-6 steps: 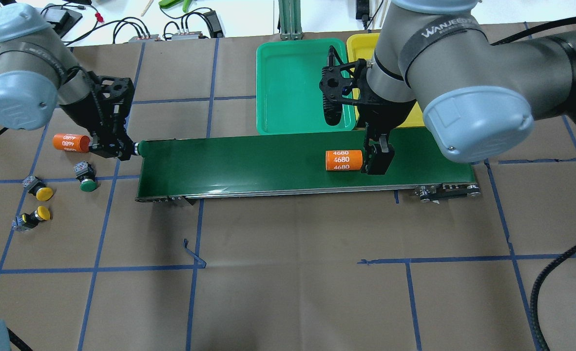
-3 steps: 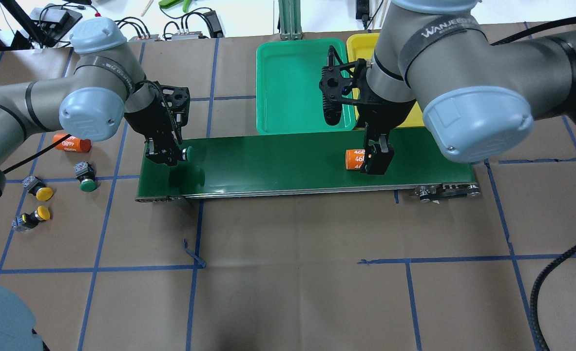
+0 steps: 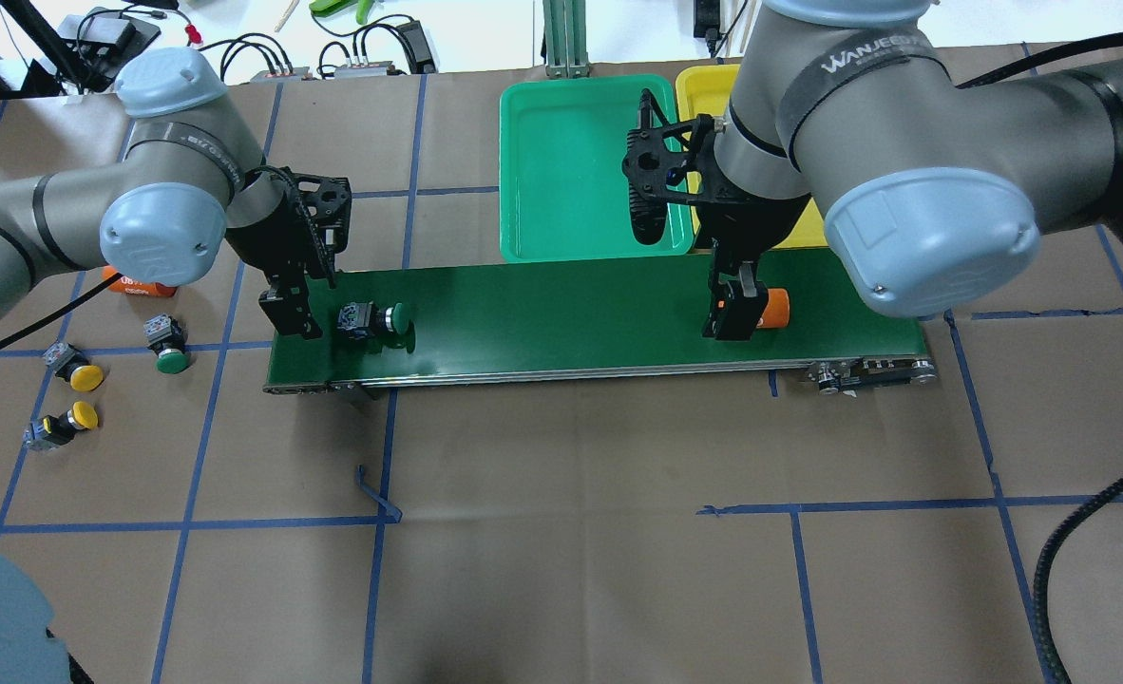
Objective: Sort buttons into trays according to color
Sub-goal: 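Grasp the second green button with the left gripper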
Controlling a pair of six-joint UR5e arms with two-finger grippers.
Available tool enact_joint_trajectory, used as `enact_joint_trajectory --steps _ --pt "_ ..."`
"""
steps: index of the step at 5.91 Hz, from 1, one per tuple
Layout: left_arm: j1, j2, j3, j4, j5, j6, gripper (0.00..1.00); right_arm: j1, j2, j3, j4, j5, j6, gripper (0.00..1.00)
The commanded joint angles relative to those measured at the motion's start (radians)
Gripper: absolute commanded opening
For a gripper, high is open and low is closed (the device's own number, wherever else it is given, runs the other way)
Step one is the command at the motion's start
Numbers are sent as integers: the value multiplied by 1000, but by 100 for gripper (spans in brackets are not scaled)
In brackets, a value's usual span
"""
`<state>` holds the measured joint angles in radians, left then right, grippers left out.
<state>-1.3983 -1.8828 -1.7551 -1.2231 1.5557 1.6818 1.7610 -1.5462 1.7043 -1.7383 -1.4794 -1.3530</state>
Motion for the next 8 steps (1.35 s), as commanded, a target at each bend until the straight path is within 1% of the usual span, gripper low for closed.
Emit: enact_joint_trajectory --steps 1,2,4,6,7,8 --pt "112 4 -4 -9 67 382 98 0 0 2 -1 4 0 100" --pt "166 5 -9 3 98 621 98 0 0 2 -1 4 0 100" --pt "277 -28 -26 74 95 908 98 0 -2 2 -1 2 21 100" --pt "313 -131 -58 285 98 1103 98 0 9 3 -7 11 21 100" --pt "359 -156 -75 337 96 1116 98 2 11 23 -19 13 58 100" --pt "361 -163 -72 344 87 1118 80 3 11 34 -20 11 73 100"
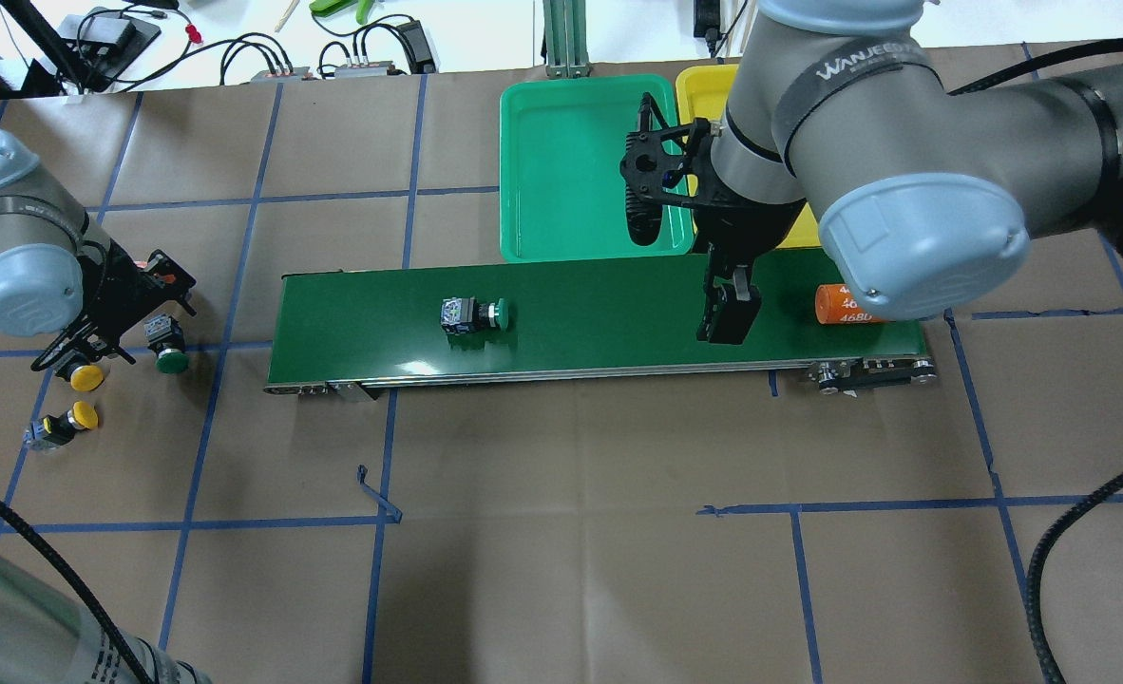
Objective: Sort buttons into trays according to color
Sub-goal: 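Place the second green button on the belt while the right gripper grasps the first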
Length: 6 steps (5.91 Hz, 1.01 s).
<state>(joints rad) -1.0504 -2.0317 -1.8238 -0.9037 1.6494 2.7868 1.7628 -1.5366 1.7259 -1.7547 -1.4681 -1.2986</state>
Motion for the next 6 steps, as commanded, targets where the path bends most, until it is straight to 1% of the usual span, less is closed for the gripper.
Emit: enact_joint_trajectory --steps 1,2,3,4,5,6 --pt "10 -16 -6 25 -8 5 34 3 10 12 -5 0 10 100" --pt "10 -13 -3 25 -6 -3 7 6 18 12 -14 0 2 100" --pt "-2 11 4 11 -8 -66 0 16 54 14 -102 2 -14 100" --pt "-11 60 15 -32 -5 -192 0 55 102 12 -167 0 -19 100" --pt "-46 105 32 -114 -6 -305 0 79 146 12 -240 0 -11 100" --pt "-98 135 52 -176 -8 -435 0 87 180 14 -270 0 -11 100"
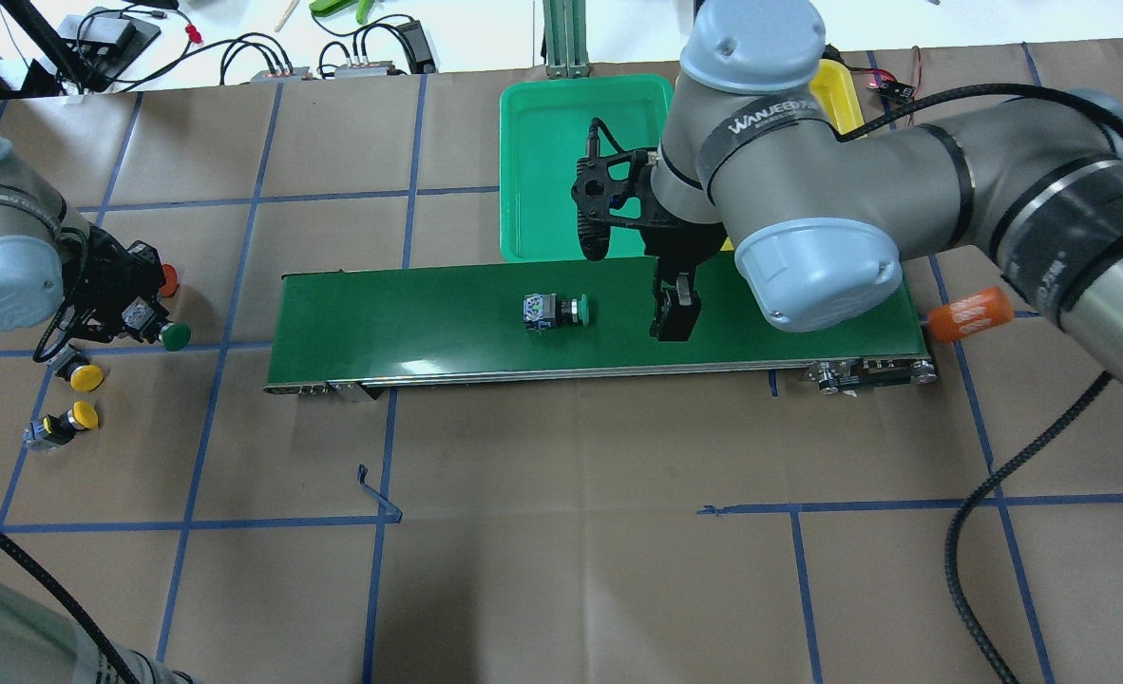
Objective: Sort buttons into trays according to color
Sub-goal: 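Place the second green button on the belt while the right gripper grasps the first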
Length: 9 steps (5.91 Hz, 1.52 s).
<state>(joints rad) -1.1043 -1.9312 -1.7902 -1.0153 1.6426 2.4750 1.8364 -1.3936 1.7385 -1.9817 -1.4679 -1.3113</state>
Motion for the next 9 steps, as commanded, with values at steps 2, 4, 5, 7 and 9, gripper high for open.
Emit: enact_joint_trajectory --steps 2,4,5,7,9 --pt "-123 40 87 -197 -3 -348 1 15 105 6 -87 -2 0 100" --pt "-280 35 75 -215 -3 -645 1 14 177 28 -199 0 -5 100" --pt "-323 41 49 -206 -6 -753 2 3 174 35 -203 -9 -37 100" --pt "-333 38 6 -160 -58 -781 74 -70 171 53 -195 -17 -118 100" --pt "-284 44 23 -172 -49 -757 98 -147 147 102 -198 -14 -210 79"
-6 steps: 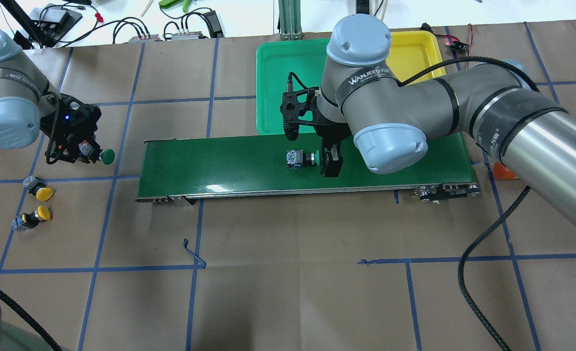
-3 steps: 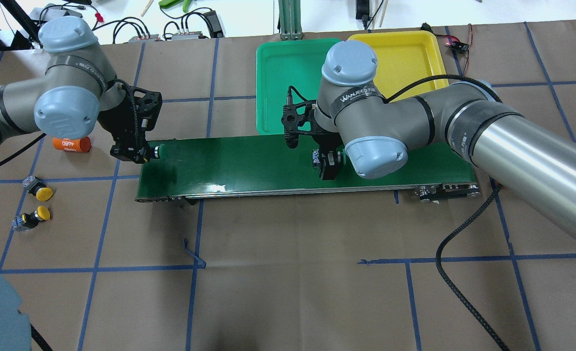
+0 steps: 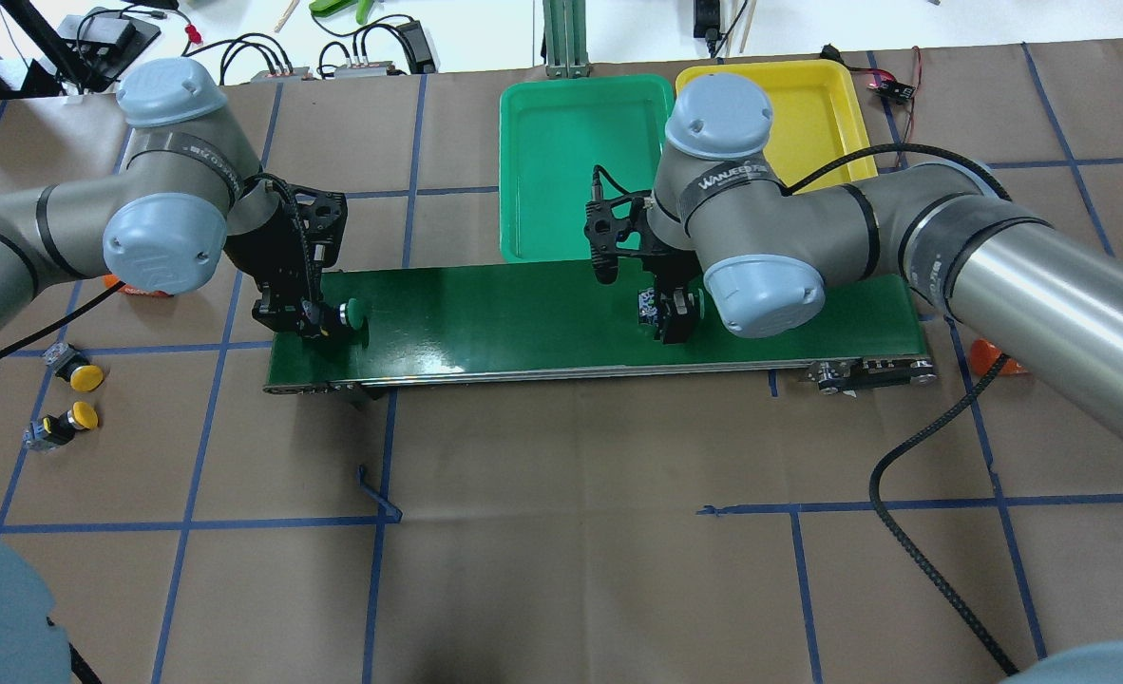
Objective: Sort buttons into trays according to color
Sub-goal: 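Drop the green button into the green tray while the left gripper grasps a yellow button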
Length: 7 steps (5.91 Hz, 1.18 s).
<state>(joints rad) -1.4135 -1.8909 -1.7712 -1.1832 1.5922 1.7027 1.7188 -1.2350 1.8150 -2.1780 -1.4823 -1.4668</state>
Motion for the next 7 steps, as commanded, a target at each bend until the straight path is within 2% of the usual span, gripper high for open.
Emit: enact_joint_trajectory --steps 1,2,3,4,6,7 --pt "81 10 7 -12 5 100 98 -34 -17 30 -23 -1 -66 63" --pt "162 19 -20 -15 21 282 98 -63 -18 32 -25 -48 -84 46" --pt "238 19 -22 -9 105 422 98 -92 -32 32 -25 -87 -184 30" --pt "330 18 -22 -1 109 469 98 -113 -58 32 -23 -90 -199 17" --pt "540 17 -28 37 100 378 98 -134 -128 1 -20 -99 -199 16" --pt "615 3 -57 74 36 367 98 -121 -95 -78 -14 -81 -189 16"
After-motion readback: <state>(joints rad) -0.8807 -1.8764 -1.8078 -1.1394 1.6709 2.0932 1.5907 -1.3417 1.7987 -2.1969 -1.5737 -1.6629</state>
